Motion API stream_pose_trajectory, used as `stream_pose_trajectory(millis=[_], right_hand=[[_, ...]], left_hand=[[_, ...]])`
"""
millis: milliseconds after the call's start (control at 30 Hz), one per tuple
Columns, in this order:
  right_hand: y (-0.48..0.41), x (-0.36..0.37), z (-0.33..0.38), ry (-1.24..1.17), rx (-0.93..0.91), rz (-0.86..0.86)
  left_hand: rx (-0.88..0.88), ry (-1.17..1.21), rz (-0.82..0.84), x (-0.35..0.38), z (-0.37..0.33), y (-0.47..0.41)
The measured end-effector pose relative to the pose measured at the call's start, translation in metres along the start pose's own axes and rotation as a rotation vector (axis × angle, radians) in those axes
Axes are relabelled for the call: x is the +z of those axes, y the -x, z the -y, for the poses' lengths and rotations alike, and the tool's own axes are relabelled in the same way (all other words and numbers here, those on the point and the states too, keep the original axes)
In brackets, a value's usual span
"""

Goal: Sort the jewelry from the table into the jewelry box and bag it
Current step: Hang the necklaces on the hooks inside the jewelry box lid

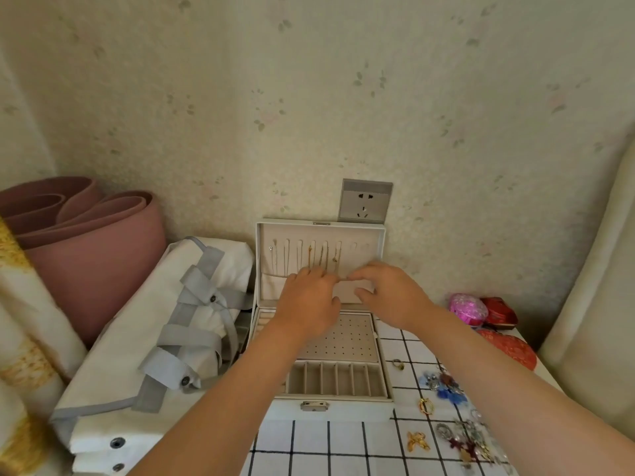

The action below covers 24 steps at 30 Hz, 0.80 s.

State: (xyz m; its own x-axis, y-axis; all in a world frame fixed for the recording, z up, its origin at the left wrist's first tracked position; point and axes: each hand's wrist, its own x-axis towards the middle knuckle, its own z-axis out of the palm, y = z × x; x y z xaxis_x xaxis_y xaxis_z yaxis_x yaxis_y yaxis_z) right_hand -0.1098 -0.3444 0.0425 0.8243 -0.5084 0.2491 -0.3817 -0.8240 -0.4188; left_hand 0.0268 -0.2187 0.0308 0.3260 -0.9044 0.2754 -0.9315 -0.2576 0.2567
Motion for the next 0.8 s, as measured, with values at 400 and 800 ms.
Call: stream_pose_trajectory(millis=[400, 800], right_hand=[[0.106, -0.033, -0.105, -0.047, 0.444, 0.153], [0.101, -0.004, -0.128, 0.028, 0.394, 0.217]], left_hand=[[0.196, 0.06, 0.322, 0.037, -0.104, -0.002], [0.142, -0.321, 0.54, 0.094, -0.121, -0.022]])
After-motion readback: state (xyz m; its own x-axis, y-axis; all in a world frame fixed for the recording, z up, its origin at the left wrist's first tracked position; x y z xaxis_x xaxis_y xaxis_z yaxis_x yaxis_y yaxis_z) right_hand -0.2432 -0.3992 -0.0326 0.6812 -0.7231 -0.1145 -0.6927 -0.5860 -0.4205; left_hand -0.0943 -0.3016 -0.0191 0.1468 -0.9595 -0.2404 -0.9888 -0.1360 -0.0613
